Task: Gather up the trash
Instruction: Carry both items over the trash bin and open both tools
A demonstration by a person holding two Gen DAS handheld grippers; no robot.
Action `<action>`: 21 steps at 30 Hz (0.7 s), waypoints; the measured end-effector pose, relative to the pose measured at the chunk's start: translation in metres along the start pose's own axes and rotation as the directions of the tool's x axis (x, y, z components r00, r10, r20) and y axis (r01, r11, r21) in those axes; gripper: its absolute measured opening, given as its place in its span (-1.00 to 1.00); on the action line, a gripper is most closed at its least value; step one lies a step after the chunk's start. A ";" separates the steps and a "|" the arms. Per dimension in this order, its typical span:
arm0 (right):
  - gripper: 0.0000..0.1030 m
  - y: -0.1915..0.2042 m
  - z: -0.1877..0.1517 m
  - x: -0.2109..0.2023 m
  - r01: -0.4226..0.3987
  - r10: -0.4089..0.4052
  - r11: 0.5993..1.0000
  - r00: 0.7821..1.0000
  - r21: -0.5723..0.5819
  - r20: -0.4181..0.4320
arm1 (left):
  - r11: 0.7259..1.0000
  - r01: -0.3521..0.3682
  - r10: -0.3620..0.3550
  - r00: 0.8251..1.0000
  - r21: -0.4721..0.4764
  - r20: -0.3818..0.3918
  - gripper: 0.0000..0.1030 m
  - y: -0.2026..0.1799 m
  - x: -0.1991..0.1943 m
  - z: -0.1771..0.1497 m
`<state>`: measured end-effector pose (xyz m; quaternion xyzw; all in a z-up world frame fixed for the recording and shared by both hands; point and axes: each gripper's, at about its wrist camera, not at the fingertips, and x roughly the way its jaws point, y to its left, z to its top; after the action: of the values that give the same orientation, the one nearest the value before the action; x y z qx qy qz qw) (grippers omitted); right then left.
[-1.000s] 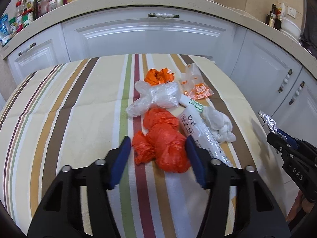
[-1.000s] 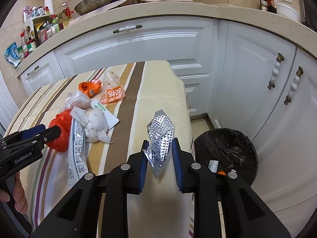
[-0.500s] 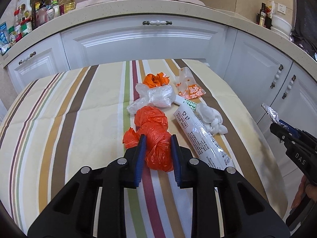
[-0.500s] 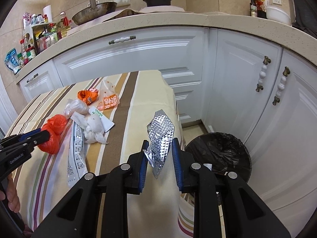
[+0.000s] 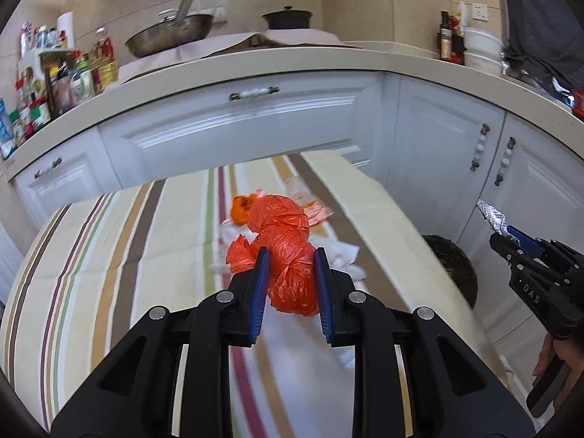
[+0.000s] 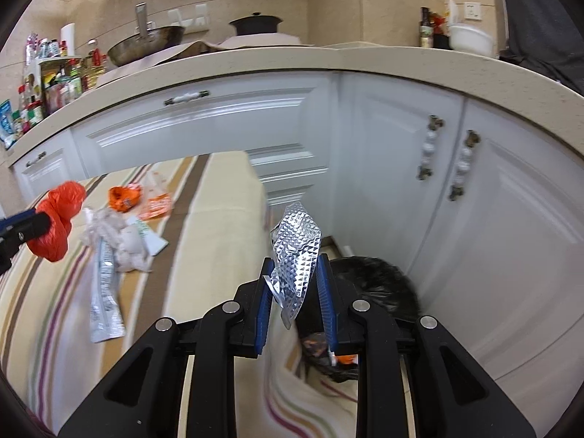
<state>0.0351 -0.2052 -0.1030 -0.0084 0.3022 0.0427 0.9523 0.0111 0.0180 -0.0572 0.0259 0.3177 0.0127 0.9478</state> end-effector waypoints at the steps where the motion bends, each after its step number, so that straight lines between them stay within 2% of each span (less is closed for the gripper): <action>1: -0.52 -0.005 0.000 0.000 0.012 -0.012 1.000 1.000 0.004 0.002 | 1.000 0.011 -0.011 1.000 0.007 0.002 -0.54 -0.006 0.002 0.003; 12: -0.52 -0.059 -0.003 0.006 0.112 -0.113 0.993 0.993 0.033 0.019 | 0.981 0.136 -0.138 0.990 0.139 0.006 -0.54 -0.111 0.035 0.027; 21: -0.52 -0.090 -0.007 0.023 0.140 -0.141 0.989 0.990 0.048 0.014 | 0.964 0.167 -0.162 0.986 0.208 -0.039 -0.54 -0.177 0.073 0.031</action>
<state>0.0580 -0.2929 -0.1226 -0.0068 0.2933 -0.0315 0.9555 0.0891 -0.1567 -0.0864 0.0996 0.3286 -0.0996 0.9339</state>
